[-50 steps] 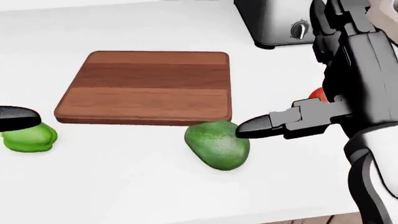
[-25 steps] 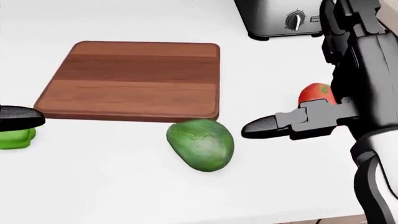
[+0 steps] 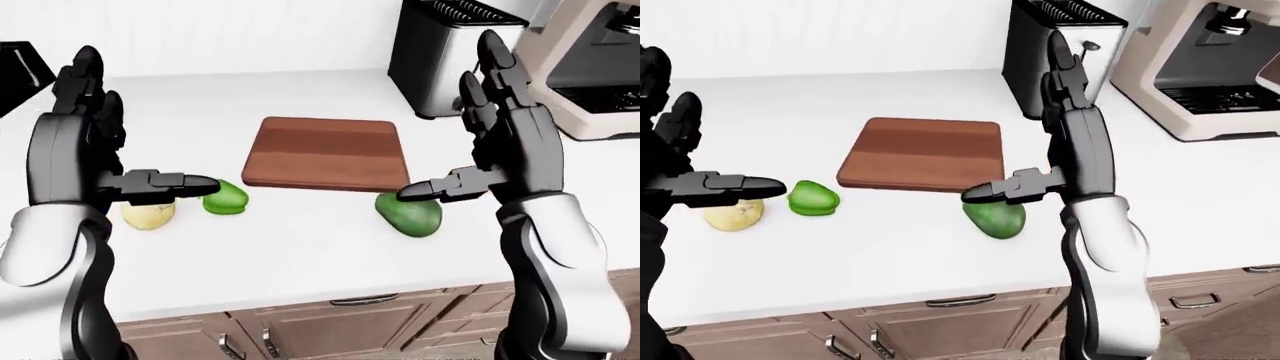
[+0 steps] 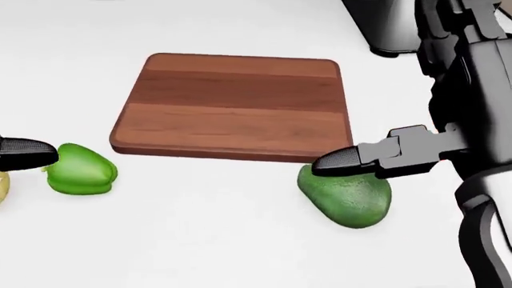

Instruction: Place the avocado, onion, tomato and bell pepper on the cutting board.

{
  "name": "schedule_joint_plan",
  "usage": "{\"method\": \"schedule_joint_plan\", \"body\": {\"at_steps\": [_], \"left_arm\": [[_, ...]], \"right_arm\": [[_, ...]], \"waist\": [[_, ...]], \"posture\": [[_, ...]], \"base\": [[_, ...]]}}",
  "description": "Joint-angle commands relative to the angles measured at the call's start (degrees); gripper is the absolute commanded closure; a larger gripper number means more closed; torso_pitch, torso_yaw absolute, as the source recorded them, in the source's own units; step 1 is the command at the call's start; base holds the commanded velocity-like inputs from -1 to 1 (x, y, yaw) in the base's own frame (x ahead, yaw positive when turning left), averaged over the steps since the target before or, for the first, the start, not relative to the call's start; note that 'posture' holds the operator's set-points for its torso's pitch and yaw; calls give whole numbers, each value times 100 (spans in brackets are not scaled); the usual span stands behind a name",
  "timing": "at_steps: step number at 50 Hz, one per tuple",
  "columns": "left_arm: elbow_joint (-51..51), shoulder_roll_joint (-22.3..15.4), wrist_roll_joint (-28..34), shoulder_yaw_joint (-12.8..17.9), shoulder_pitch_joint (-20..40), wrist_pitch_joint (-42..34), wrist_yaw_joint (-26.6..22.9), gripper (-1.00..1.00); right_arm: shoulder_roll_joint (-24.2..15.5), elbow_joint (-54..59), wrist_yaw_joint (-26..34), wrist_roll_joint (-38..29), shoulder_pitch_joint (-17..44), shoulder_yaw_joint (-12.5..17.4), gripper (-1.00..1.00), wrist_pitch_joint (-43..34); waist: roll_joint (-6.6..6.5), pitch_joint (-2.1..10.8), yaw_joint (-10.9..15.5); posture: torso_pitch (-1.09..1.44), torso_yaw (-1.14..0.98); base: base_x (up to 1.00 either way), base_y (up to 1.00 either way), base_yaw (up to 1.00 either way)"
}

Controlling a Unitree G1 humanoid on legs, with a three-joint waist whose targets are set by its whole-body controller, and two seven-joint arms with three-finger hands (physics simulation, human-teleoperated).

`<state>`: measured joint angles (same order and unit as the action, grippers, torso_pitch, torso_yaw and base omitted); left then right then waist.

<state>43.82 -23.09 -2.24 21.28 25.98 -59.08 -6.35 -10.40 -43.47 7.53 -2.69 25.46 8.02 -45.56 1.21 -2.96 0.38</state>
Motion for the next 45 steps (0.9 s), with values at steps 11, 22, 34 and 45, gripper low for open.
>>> {"method": "schedule_joint_plan", "body": {"at_steps": [11, 22, 34, 45], "left_arm": [[217, -181, -38, 115, 253, 72, -16, -100], [191, -158, -7, 83, 218, 133, -16, -100], [206, -123, 3, 119, 122, 203, -30, -100], [215, -186, 43, 72, 190, 214, -166, -100]], "right_arm": [[-184, 8, -242, 111, 378, 273, -100, -138], [-773, 662, -349, -184, 571, 504, -100, -270], [-1059, 1148, -171, -647, 360, 829, -100, -262], [-1268, 2160, -55, -1188, 36, 1031, -100, 461]], "waist": [[-191, 198, -12], [-150, 198, -38], [-124, 184, -25], [-104, 182, -24]], "posture": [[0, 0], [0, 0], [0, 0], [0, 0]], "base": [[2, -2, 0], [0, 0, 0], [0, 0, 0], [0, 0, 0]]}}
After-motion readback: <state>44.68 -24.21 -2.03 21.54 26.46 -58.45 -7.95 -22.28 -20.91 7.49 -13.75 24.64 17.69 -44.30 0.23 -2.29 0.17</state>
